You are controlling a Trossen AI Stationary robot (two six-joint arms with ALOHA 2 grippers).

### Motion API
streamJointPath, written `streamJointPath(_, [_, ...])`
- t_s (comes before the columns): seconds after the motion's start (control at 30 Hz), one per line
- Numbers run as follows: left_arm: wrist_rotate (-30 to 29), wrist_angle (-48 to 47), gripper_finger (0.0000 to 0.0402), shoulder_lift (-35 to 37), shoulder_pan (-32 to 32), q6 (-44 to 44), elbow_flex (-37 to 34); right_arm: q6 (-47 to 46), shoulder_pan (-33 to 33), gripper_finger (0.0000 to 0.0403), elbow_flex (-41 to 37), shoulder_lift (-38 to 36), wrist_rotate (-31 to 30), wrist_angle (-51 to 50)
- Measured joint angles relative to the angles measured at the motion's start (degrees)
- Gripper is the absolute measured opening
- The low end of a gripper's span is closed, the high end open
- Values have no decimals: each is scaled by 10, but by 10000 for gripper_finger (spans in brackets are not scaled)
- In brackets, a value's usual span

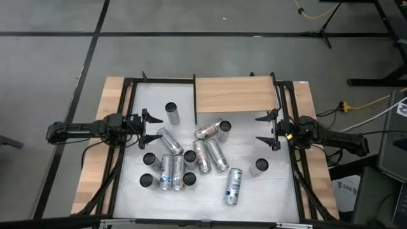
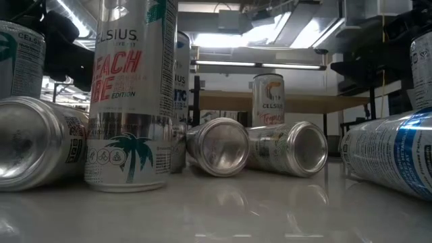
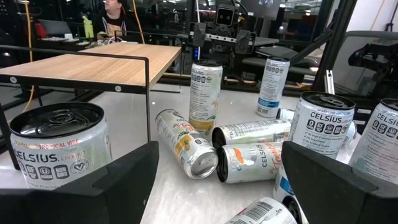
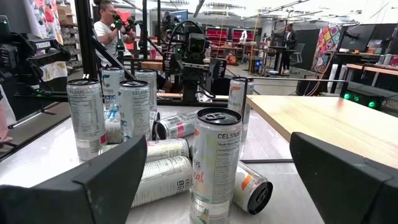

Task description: Place canned beverage on shelf

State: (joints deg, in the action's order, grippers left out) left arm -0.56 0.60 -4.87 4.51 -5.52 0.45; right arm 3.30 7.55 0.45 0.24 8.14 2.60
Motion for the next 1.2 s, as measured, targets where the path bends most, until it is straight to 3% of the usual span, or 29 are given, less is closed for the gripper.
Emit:
streamJointPath(0.7, [0, 7, 334, 0, 0, 0, -1, 0, 0, 389, 0, 0, 0, -1])
streamJointPath(1.07, [-5, 182, 334, 0, 0, 1, -1, 0, 0, 389, 0, 0, 0, 2])
streamJointPath(1.2, [-40, 212, 334, 0, 0, -6, 2, 0, 0, 389, 0, 0, 0, 3])
